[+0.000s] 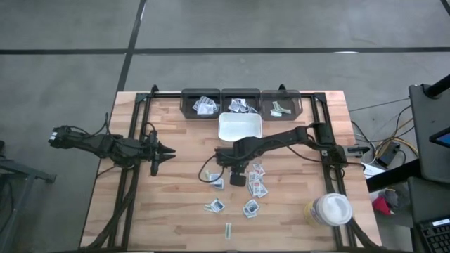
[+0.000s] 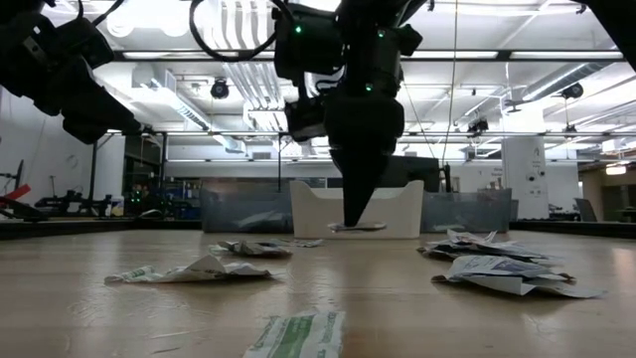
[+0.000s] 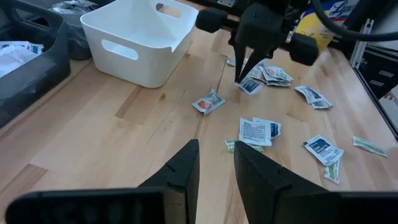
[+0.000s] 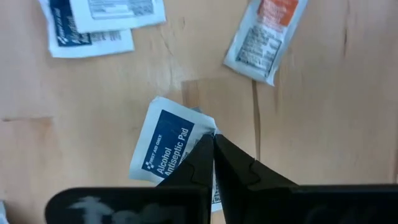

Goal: Pick & Place First Aid Supplies
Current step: Put the blue alcohol pad into the middle gray bin

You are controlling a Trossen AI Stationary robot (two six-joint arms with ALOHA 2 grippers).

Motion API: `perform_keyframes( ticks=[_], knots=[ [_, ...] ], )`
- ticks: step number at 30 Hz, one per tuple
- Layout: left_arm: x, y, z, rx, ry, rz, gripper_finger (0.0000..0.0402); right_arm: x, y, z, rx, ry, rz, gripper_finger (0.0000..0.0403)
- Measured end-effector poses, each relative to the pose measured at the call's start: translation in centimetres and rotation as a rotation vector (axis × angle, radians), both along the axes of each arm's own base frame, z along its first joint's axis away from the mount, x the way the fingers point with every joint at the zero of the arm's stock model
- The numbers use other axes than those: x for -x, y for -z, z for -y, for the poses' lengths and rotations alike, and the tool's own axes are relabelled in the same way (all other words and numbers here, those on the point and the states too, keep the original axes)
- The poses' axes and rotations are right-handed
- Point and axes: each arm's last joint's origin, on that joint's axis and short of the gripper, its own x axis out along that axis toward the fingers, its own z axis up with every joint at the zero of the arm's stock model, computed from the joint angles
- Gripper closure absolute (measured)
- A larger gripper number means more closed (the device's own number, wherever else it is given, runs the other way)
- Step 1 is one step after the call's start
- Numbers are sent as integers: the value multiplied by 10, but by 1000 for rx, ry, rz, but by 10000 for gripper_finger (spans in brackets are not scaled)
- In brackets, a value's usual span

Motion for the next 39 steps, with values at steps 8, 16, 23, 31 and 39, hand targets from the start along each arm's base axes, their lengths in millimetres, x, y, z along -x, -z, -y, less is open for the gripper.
perform_keyframes(
  ticks=[8, 16, 23, 31, 39],
  knots=[
    [0, 0, 0, 15, -7, 2, 307, -2, 0, 2, 7, -31, 10, 394],
    [0, 0, 0, 19, -7, 2, 307, -4, 18, 4, 4, -43, -32, 394],
    [0, 0, 0, 36, -15, 4, 307, -5, 19, 4, 2, -41, -36, 394],
    [0, 0, 0, 37, -15, 4, 307, -7, 13, 4, -2, -36, -16, 394],
    [0, 0, 0, 37, -15, 4, 307, -10, 9, 4, 2, -57, 1, 394]
  ],
)
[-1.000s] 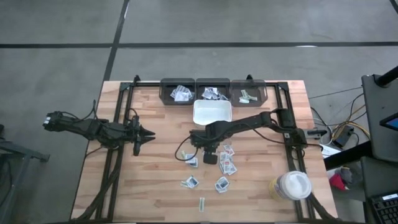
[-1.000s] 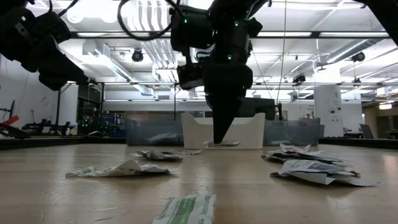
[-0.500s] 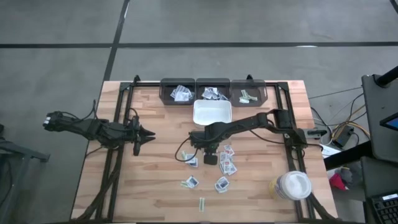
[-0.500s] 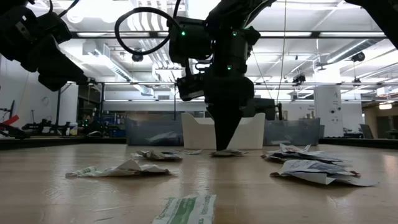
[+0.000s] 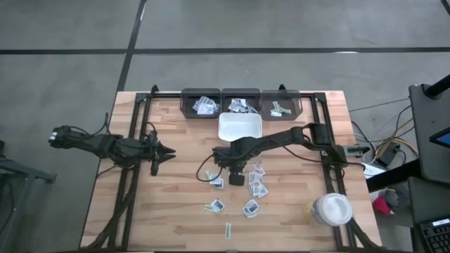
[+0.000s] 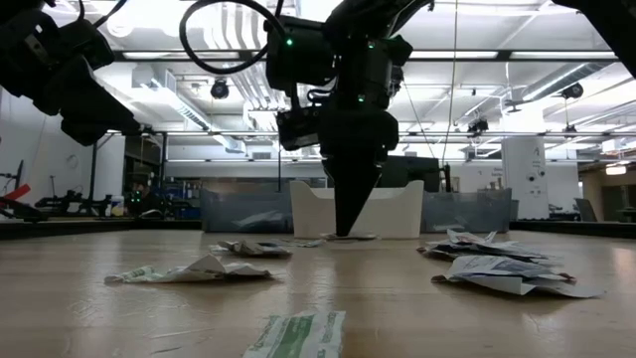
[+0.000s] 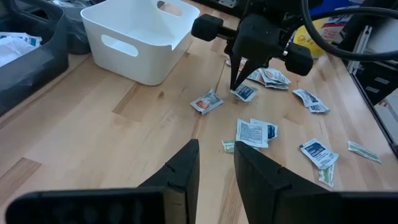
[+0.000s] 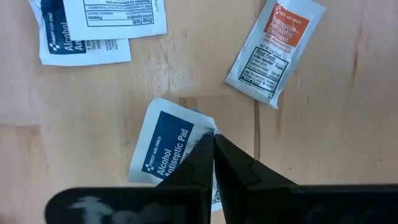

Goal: Pick & Place First Aid Supplies
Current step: Put the blue alcohol pad into the middle gray bin

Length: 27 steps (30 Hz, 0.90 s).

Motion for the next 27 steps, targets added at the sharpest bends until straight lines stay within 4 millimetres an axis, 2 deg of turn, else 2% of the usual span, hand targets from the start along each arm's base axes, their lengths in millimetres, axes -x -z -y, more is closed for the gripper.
perform_keyframes(
  ticks=[5, 16, 27],
  knots=[
    [0, 0, 0, 0, 0, 0, 307, 0, 0, 0, -9, -3, 1, 390],
    [0, 0, 0, 0, 0, 0, 307, 0, 0, 1, -17, 6, 1, 343],
    [0, 0, 0, 0, 0, 0, 307, -1, 3, 4, -14, 3, 14, 332]
  ],
)
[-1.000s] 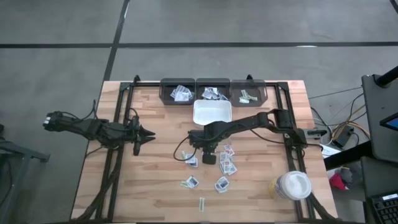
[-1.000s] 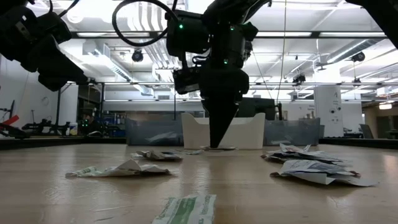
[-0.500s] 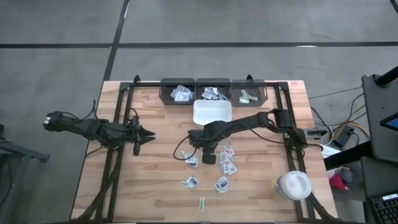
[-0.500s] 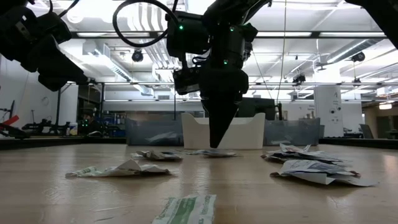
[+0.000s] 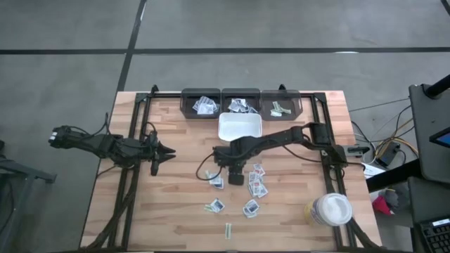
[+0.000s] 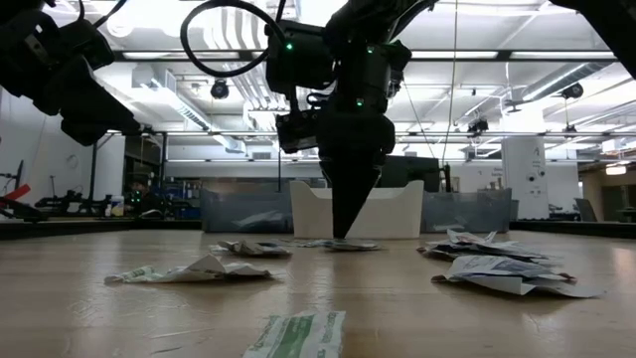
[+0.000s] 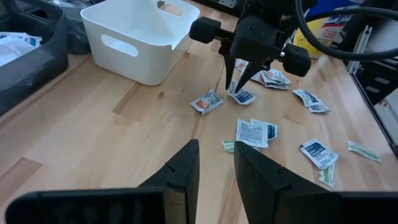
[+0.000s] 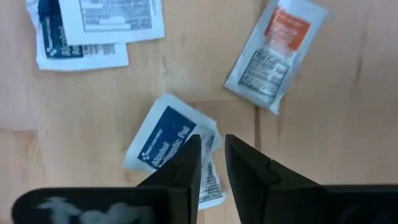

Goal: Pick & Place First Aid Supplies
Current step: Put the blue alcohol pad into the middle gray bin

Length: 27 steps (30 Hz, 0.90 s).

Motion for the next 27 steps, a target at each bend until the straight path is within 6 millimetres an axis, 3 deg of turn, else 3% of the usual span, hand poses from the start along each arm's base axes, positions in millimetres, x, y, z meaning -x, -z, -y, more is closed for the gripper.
perform_keyframes(
  ticks=[11, 21, 27],
  knots=[
    [0, 0, 0, 0, 0, 0, 307, 0, 4, 3, 3, -2, 10, 358],
    [0, 0, 0, 0, 0, 0, 307, 2, 7, 3, 3, 0, -1, 356],
    [0, 0, 0, 0, 0, 0, 307, 5, 12, 3, 3, 2, -18, 387]
  ],
)
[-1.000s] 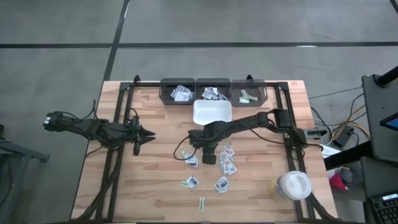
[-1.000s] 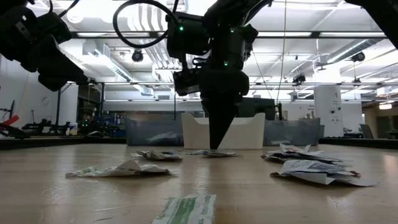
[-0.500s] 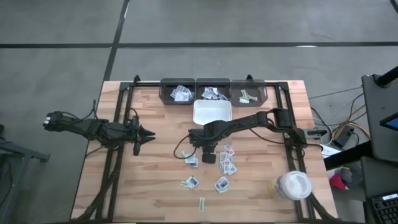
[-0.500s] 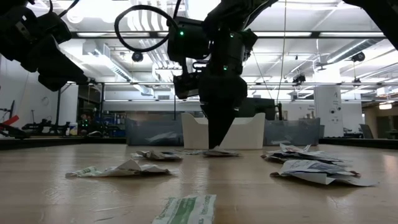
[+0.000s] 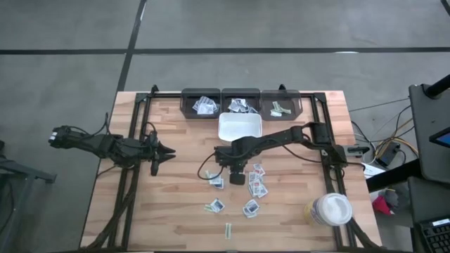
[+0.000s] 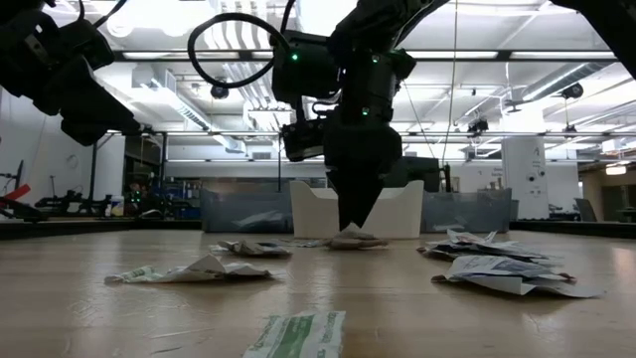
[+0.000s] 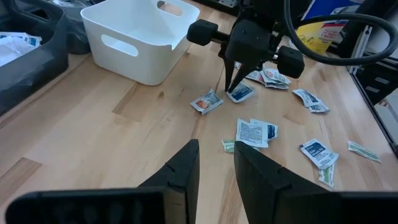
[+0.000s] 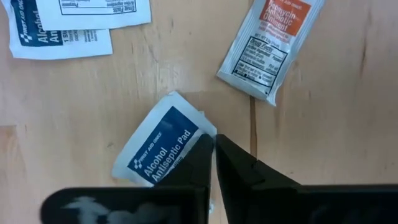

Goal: Pick & Place First Aid Supplies
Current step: Put the blue alcohol pad into the middle gray bin

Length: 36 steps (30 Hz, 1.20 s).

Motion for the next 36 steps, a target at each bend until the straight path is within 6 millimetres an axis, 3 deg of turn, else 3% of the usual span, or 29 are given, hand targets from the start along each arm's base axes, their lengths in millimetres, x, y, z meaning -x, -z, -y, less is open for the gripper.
perform_keyframes(
  ticks=[21, 33, 36],
  knots=[
    [0, 0, 0, 0, 0, 0, 307, -4, -8, 6, 12, 42, 19, 395],
    [0, 0, 0, 0, -1, 0, 307, -4, -10, 8, -111, 16, 23, 395],
    [0, 0, 0, 0, 0, 0, 307, -3, -10, 12, -28, 50, 12, 395]
  ],
)
